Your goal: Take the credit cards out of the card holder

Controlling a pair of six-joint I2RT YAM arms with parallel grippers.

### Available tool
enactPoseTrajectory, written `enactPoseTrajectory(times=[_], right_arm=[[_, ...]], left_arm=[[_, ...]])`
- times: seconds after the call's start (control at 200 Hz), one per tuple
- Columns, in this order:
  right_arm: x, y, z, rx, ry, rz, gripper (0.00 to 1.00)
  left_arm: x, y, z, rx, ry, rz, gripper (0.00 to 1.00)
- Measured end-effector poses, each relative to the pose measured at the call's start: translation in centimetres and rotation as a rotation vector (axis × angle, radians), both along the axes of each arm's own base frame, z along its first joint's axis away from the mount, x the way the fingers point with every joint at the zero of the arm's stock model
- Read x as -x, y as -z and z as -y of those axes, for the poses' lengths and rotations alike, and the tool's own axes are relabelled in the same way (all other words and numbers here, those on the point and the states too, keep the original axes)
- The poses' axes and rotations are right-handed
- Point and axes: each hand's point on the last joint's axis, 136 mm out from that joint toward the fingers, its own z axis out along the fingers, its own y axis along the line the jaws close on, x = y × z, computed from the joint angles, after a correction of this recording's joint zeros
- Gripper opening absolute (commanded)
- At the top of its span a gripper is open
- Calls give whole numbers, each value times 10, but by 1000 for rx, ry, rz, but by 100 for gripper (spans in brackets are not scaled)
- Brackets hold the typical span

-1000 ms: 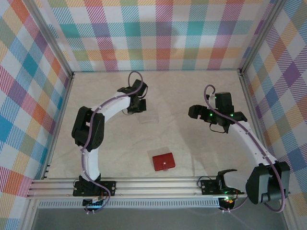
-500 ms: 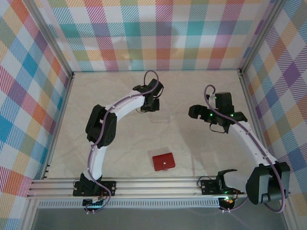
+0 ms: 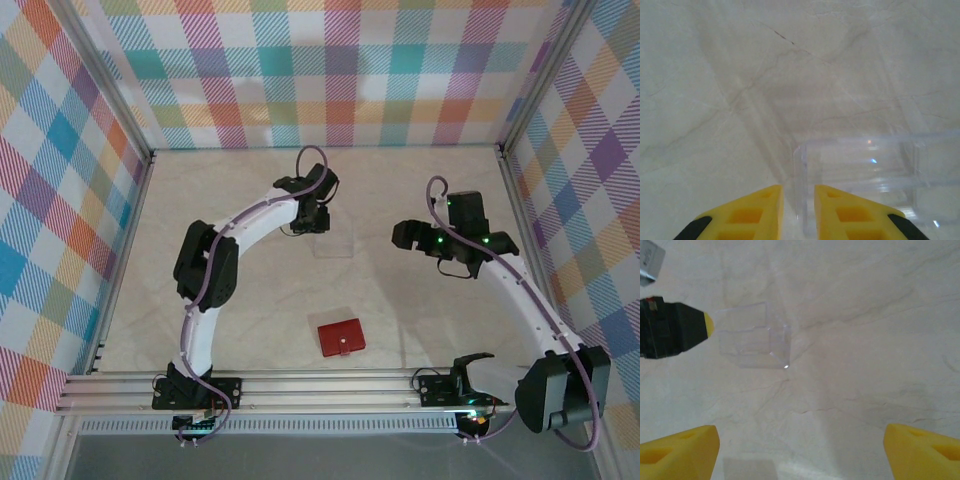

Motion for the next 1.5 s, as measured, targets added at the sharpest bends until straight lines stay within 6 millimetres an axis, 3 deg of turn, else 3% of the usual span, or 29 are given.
enactPoseTrajectory(times=[0.205, 0.325, 0.405, 0.58, 0.77, 0.91, 1.07, 1.355, 1.5], right_arm=[[44, 12, -44, -2, -151, -114, 84], [79, 20, -70, -7, -238, -181, 83], [107, 31, -85, -5, -295, -241, 83], [170, 65, -108, 22, -387, -398, 81], [213, 97, -124, 65, -415, -528, 81], [228, 120, -132, 81, -407, -591, 82], [233, 139, -145, 86, -396, -635, 82], [225, 153, -156, 79, -348, -635, 83], [215, 155, -156, 90, -310, -620, 82]], left_arm=[[36, -54, -2, 131, 62, 41, 26], [67, -66, 2, 218, 119, 27, 27], [89, -58, 5, 268, 158, -17, 26], [136, -18, 12, 332, 224, -167, 22], [173, 12, 23, 393, 278, -277, 20], [192, 27, 31, 446, 308, -328, 20], [199, 43, 34, 474, 309, -367, 21], [198, 52, 32, 490, 301, -364, 22], [199, 57, 18, 499, 265, -376, 23]])
